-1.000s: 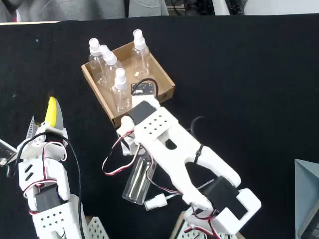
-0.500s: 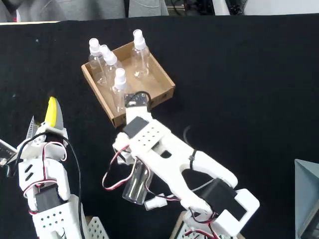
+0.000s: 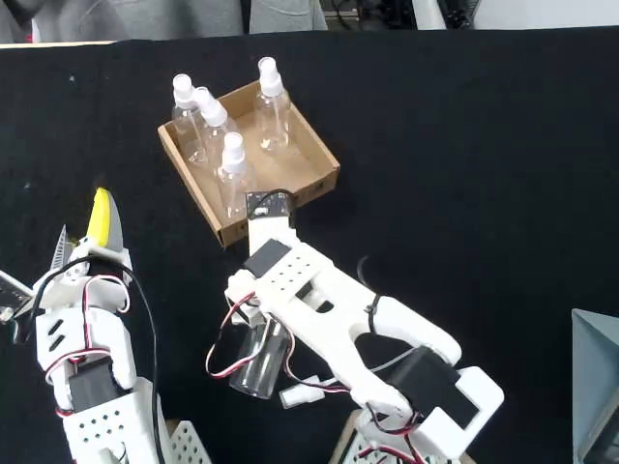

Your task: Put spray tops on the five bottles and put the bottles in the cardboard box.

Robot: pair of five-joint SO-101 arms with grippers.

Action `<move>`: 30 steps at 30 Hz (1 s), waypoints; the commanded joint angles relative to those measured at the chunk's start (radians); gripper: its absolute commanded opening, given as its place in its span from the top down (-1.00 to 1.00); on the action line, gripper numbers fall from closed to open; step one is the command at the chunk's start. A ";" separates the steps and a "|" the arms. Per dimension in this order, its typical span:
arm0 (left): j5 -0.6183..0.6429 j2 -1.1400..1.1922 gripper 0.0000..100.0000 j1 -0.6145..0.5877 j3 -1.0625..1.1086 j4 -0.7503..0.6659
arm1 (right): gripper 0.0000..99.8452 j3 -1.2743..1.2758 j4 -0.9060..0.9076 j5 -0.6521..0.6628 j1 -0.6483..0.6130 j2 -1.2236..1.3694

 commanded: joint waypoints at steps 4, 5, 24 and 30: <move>-0.012 -0.011 0.48 -0.010 0.024 -0.005 | 0.84 -0.056 -0.012 -0.003 -0.023 -0.028; -0.012 -0.011 0.48 -0.010 0.024 -0.005 | 0.85 -0.065 -0.012 -0.003 -0.023 -0.028; -0.012 -0.011 0.48 -0.010 0.024 -0.005 | 0.85 -0.171 -0.009 0.397 0.054 -0.022; -0.012 -0.011 0.48 -0.010 0.024 -0.005 | 0.85 -0.200 -0.009 0.723 0.144 -0.021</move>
